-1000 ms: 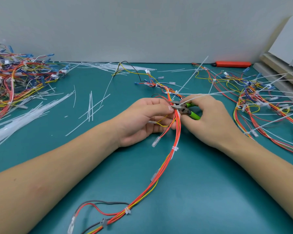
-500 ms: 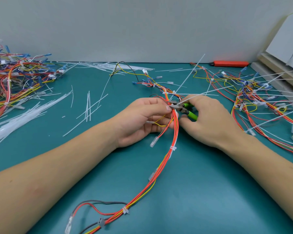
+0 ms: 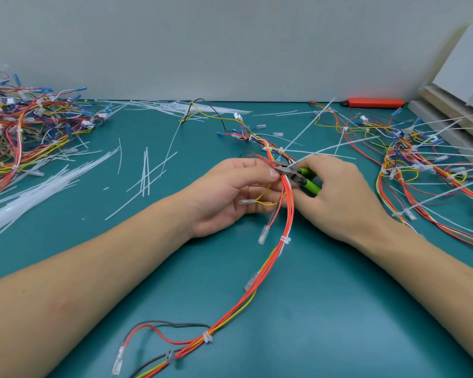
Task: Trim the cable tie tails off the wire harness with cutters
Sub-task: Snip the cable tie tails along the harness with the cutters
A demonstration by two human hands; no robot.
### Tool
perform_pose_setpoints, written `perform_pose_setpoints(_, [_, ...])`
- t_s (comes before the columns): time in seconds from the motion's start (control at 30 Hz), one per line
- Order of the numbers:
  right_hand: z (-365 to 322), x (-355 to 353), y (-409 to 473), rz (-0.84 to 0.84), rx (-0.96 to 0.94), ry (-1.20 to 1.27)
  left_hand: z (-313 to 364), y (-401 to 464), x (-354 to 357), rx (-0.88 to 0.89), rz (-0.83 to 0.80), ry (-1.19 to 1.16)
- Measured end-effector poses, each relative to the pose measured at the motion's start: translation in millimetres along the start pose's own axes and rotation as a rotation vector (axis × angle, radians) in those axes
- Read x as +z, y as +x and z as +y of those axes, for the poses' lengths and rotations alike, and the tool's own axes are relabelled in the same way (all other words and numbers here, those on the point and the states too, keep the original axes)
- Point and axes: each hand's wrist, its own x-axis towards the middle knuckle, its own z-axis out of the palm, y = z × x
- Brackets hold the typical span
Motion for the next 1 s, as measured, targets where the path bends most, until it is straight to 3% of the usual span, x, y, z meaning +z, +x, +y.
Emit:
perform_pose_setpoints(0.33, [-2.0, -1.6, 0.4, -0.015, 0.011, 0.027, -0.9, 1.1, -2.2, 0.002, -0.010, 0.010])
perform_pose_setpoints(0.6, [-1.8, -2.4, 3.8, -0.057, 0.168, -0.003, -2.0, 1.2, -2.9, 0.005, -0.047, 0.033])
perform_pose_setpoints(1.0, [9.9, 2.0, 4.8, -0.013, 0.007, 0.074, -1.0, 1.3, -1.2, 0.001, -0.006, 0.020])
